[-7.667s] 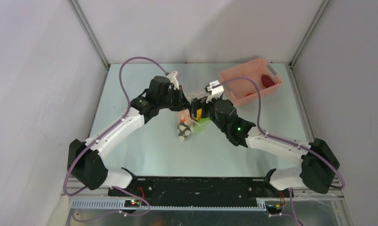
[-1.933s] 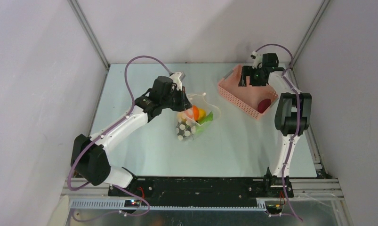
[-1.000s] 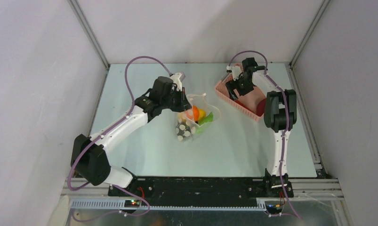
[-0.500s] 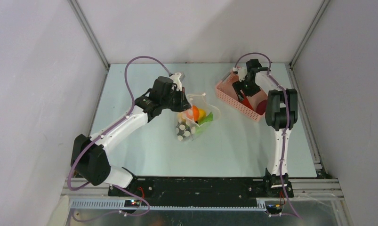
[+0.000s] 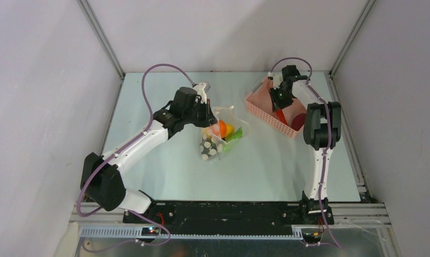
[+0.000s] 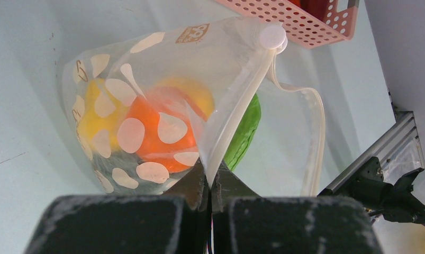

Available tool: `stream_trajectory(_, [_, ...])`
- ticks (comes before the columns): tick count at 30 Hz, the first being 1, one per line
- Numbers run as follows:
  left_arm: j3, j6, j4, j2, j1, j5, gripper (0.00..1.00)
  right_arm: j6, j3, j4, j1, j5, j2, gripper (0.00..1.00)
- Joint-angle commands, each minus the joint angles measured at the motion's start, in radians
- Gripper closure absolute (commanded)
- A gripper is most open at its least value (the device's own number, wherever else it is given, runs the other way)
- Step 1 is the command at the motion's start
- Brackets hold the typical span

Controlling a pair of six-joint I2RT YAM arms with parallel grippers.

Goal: Place the food in the zip-top bag and seal the zipper

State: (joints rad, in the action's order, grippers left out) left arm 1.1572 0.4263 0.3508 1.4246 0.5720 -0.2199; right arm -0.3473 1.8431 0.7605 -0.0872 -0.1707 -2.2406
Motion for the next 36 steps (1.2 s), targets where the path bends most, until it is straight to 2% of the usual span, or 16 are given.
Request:
stream_trajectory(1, [0.018,0.002,-0.009,-0.039,0.002,0.01,1.0,0.12,-0.017,-0.159,0.007,0.02,0.207,1.0])
stream_trajectory(8, [0.002,0.017,-0.015,-0.052,0.001,0.032,1.0,0.252,-0.204,-0.421,0.01,0.069,0.492,1.0])
stream_trajectory(11, [-0.003,0.033,-0.026,-0.056,0.001,0.03,1.0,0.311,-0.32,-0.523,-0.003,0.043,0.619,1.0])
stream_trajectory(15, [-0.004,0.057,-0.037,-0.069,0.001,0.029,1.0,0.428,-0.486,-0.647,-0.109,0.037,0.82,1.0])
stream_trajectory(18, [0.0,0.072,-0.026,-0.078,0.002,0.032,1.0,0.505,-0.632,-0.782,-0.281,0.086,0.94,1.0])
stream_trajectory(22, [0.009,0.077,0.011,-0.087,0.001,0.034,1.0,0.554,-0.765,-1.039,-0.486,0.179,0.972,1.0])
stream_trajectory(28, [0.005,0.092,0.033,-0.114,0.001,0.039,1.0,0.532,-0.798,-1.208,-0.696,0.34,0.883,1.0])
stream_trajectory(31, [-0.001,0.099,0.034,-0.129,0.001,0.042,1.0,0.531,-0.799,-1.218,-0.753,0.418,0.834,1.0])
stream_trajectory(36, [-0.01,0.106,0.036,-0.143,0.002,0.056,1.0,0.582,-0.802,-1.114,-0.802,0.49,0.81,1.0])
